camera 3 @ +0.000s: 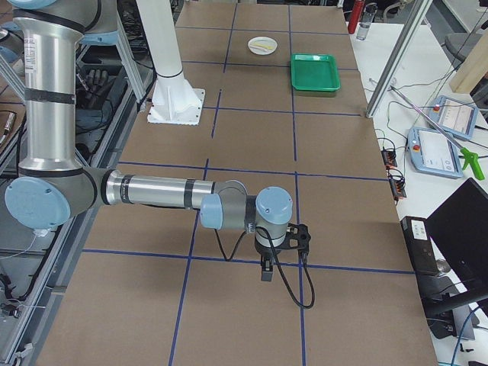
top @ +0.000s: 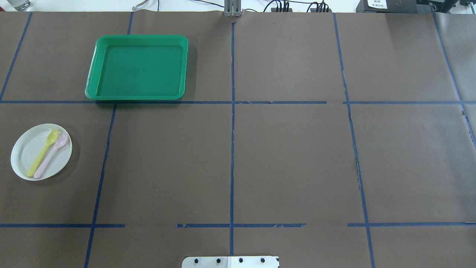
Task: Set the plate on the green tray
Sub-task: 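Move the left gripper toward the white plate's rim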
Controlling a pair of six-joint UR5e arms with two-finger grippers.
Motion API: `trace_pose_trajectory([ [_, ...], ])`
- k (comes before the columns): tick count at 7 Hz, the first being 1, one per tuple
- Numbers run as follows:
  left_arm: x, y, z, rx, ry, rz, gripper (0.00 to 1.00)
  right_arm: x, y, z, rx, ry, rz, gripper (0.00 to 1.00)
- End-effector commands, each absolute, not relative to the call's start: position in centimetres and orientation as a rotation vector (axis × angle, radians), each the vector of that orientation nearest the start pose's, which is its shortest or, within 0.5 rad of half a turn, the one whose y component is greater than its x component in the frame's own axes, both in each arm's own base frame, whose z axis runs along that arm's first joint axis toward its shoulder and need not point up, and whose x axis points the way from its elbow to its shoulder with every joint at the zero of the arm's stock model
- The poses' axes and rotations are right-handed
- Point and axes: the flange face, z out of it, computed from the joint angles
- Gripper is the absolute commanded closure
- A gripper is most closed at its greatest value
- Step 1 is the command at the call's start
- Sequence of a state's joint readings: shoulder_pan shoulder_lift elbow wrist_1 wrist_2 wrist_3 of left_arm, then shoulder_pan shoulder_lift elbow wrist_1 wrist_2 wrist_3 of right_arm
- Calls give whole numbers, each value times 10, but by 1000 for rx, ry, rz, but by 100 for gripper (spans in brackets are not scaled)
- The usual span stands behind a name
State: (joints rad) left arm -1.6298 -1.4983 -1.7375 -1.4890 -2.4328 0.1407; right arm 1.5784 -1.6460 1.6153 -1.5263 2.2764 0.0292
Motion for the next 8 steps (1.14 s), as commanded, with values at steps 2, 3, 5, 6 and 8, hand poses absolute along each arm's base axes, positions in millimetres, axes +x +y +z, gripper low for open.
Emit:
trace_pose_trajectory([
  [2,-82,-474,613,99,794,101,0,72,-460,673,6,-706,30,0],
  [3,-82,-476,616,88,780,91,0,72,-460,673,6,-706,30,0],
  [5,-83,-456,633,67,780,85,0,72,-460,673,6,-706,30,0],
  [6,-76,-464,618,129,779,123,0,72,-460,673,6,-706,30,0],
  [8,-23,-464,624,78,788,144,0,72,-460,673,6,-706,30,0],
])
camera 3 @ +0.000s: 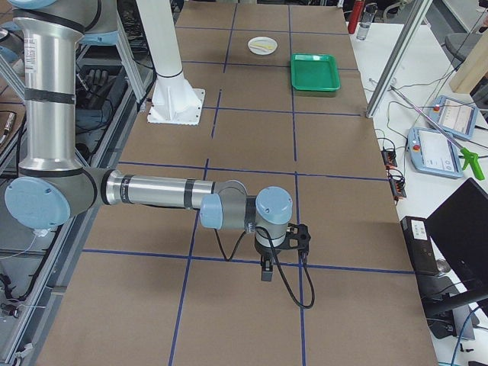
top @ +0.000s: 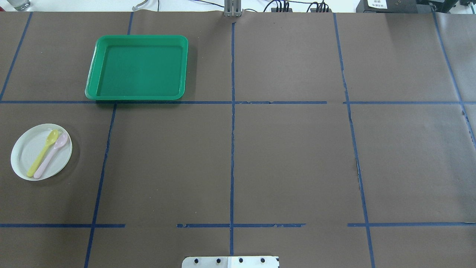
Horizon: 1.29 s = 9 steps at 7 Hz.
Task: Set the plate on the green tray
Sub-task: 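Move the left gripper toward the white plate's rim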
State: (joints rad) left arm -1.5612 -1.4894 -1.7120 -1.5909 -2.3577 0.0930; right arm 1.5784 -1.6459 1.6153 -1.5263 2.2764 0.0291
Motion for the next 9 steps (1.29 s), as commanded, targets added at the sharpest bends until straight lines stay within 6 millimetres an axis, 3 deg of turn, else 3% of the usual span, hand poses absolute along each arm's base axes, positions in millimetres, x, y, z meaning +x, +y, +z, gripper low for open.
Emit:
trace_pose_trajectory([
  [1,-8,-462,633,79,790,120,0,72,-460,673,6,-706,30,0],
  [2,14,-444,653,111,807,97,0,72,-460,674,4,-706,31,0],
  [3,42,-436,669,102,839,15,0,72,-460,673,6,-707,30,0],
  [4,58,-431,682,106,862,-5,0,72,-460,673,6,-706,30,0],
  [6,85,-427,677,94,899,-36,0,72,-460,673,6,-706,30,0],
  [9,120,-423,685,51,899,30,2,72,-460,673,6,-706,30,0],
])
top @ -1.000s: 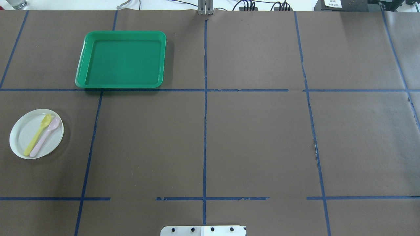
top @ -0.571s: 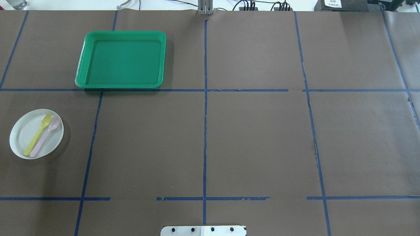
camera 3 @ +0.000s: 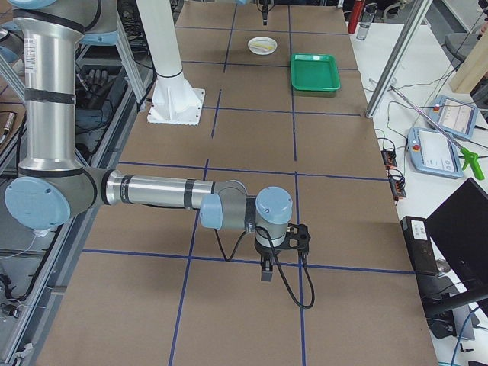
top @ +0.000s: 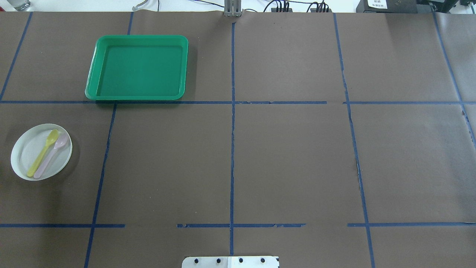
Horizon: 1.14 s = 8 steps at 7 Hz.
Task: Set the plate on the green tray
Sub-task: 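Move the left gripper toward the white plate's rim, then lower the left gripper and grasp the white plate's rim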
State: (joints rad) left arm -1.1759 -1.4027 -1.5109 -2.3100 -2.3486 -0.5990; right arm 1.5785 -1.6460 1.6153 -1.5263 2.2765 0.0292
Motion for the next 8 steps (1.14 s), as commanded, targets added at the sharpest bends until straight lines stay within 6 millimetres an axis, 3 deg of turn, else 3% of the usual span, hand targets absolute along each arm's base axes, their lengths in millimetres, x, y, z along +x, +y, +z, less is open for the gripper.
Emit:
trace_pose_trajectory([
  [1,128,-425,684,44,903,43,2,72,-460,673,6,-706,30,0],
  [3,151,-431,675,13,913,29,7,72,-460,673,6,-706,30,0],
  [5,153,-432,676,13,910,31,18,72,-460,673,6,-706,30,0],
  [7,166,-441,678,4,910,44,25,72,-460,673,6,-706,30,0],
  [8,167,-440,681,-3,907,45,34,72,-460,673,6,-706,30,0],
])
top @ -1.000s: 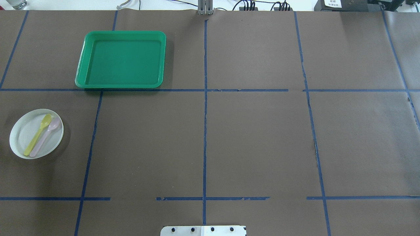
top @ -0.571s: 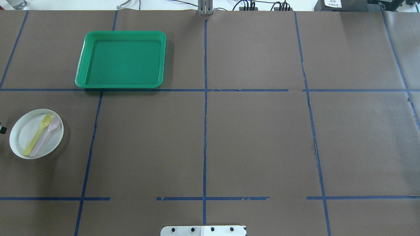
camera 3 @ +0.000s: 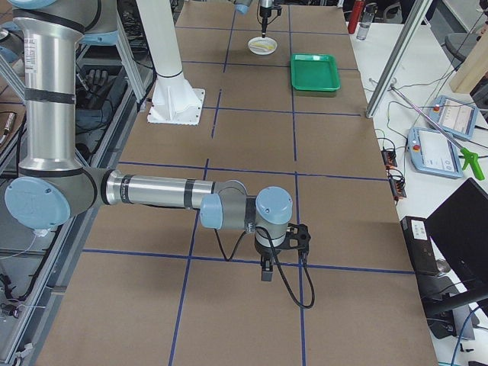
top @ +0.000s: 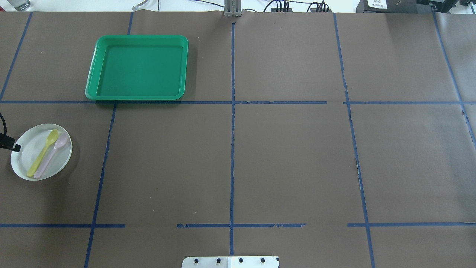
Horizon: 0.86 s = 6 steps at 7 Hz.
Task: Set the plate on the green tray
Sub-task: 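Lower the left gripper and grasp the white plate's rim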
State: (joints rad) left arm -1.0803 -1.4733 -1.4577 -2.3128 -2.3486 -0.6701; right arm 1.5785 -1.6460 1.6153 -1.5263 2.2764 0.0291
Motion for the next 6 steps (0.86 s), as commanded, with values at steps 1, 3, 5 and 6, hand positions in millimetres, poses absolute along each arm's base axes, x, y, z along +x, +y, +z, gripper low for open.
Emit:
trace_pose_trajectory([
  [1,168,-440,682,-5,906,45,46,72,-460,673,6,-706,30,0],
  [3,169,-439,682,-5,906,47,62,72,-460,673,6,-706,30,0],
  [5,170,-439,681,-8,907,46,94,72,-460,673,6,-706,30,0],
  [6,171,-440,678,-19,911,16,100,72,-460,673,6,-706,30,0],
])
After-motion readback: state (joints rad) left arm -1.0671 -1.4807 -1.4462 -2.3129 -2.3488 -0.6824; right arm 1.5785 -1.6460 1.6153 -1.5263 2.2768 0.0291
